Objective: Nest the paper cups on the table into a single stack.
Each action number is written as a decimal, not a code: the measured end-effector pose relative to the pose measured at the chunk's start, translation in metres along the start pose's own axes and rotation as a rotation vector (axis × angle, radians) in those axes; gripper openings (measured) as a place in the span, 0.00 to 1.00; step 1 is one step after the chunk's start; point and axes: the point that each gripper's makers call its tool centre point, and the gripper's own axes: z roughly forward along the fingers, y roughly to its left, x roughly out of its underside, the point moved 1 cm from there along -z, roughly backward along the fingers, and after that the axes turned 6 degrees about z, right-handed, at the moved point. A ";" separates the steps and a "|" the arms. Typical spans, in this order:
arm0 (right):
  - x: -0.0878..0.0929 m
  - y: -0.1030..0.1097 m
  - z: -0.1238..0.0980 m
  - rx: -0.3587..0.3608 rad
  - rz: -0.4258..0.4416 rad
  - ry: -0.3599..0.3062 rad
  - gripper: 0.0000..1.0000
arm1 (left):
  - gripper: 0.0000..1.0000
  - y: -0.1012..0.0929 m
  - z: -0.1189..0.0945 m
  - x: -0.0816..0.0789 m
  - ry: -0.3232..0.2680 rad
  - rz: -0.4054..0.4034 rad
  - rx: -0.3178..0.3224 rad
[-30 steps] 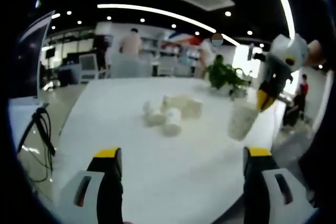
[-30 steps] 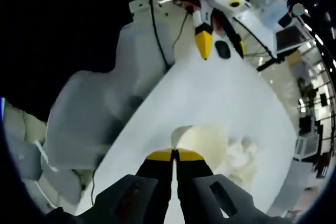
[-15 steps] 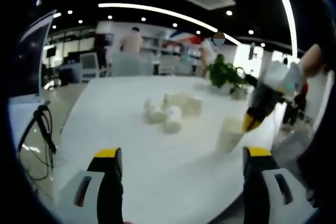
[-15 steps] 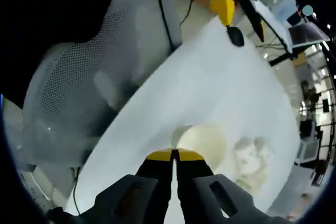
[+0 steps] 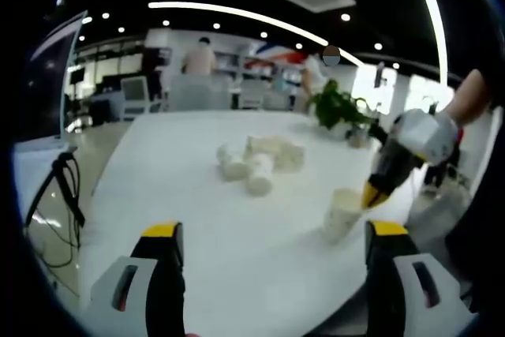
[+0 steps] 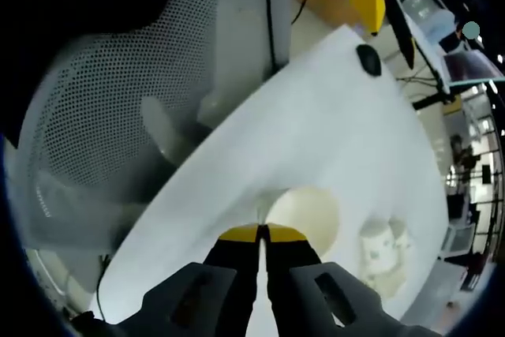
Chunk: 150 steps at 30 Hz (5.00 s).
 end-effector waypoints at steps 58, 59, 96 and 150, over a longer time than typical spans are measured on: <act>-0.012 -0.015 -0.051 0.251 0.139 -0.159 0.74 | 0.95 -0.003 0.000 -0.004 -0.031 -0.002 -0.008; -0.010 -0.016 -0.053 0.262 0.159 -0.157 0.74 | 0.95 -0.003 0.000 -0.003 -0.030 -0.003 -0.007; 0.065 -0.055 -0.169 0.812 0.999 -0.449 1.00 | 0.94 0.000 0.009 -0.004 -0.033 -0.006 0.041; 0.102 0.000 -0.118 0.855 1.539 -0.549 0.98 | 0.94 0.017 0.038 -0.030 0.006 0.075 0.136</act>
